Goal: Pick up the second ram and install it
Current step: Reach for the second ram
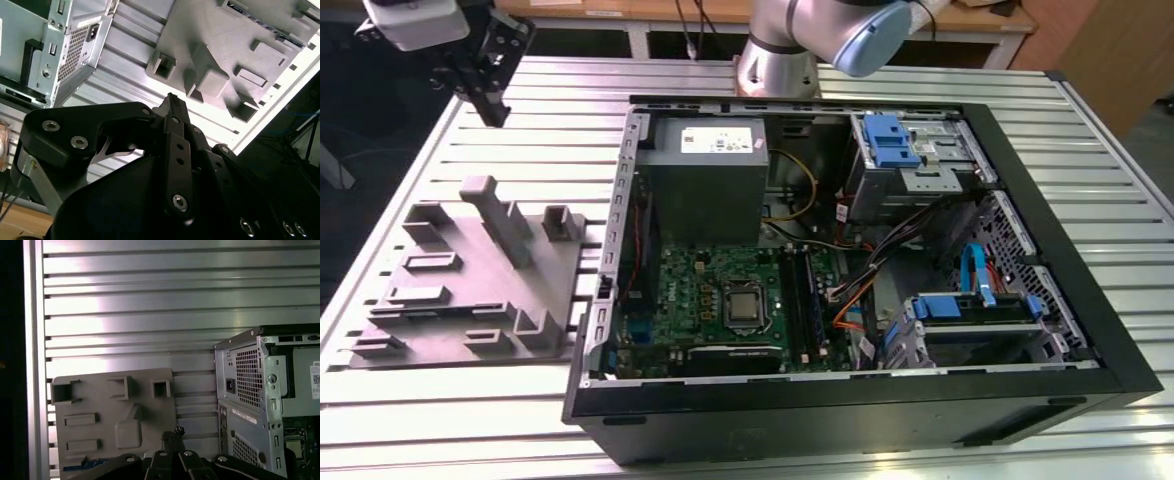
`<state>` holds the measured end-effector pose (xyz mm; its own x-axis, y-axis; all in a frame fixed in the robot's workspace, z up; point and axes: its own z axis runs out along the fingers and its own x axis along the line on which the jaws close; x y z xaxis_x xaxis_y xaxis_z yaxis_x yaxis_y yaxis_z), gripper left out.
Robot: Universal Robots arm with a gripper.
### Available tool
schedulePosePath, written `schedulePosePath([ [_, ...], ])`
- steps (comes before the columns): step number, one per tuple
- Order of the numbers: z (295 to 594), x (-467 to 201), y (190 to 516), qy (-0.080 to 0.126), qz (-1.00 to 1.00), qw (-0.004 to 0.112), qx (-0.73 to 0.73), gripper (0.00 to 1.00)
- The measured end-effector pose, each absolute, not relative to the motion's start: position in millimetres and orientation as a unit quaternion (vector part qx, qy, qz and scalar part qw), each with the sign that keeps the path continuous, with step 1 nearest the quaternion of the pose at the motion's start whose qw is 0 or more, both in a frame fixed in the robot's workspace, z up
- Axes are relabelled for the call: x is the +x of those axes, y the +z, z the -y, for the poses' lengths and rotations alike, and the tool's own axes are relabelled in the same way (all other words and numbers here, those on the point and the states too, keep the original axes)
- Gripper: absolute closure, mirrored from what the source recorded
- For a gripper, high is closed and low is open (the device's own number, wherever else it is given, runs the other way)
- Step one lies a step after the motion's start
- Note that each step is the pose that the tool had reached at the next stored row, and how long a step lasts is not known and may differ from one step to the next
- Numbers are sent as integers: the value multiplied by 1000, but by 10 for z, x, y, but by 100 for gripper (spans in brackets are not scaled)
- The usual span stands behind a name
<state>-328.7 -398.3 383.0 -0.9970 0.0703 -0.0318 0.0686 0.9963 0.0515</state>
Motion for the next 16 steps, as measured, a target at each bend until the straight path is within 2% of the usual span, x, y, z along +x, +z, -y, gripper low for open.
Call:
schedulePosePath([
  [16, 4074, -3484, 3781, 25, -999, 17, 35, 90],
])
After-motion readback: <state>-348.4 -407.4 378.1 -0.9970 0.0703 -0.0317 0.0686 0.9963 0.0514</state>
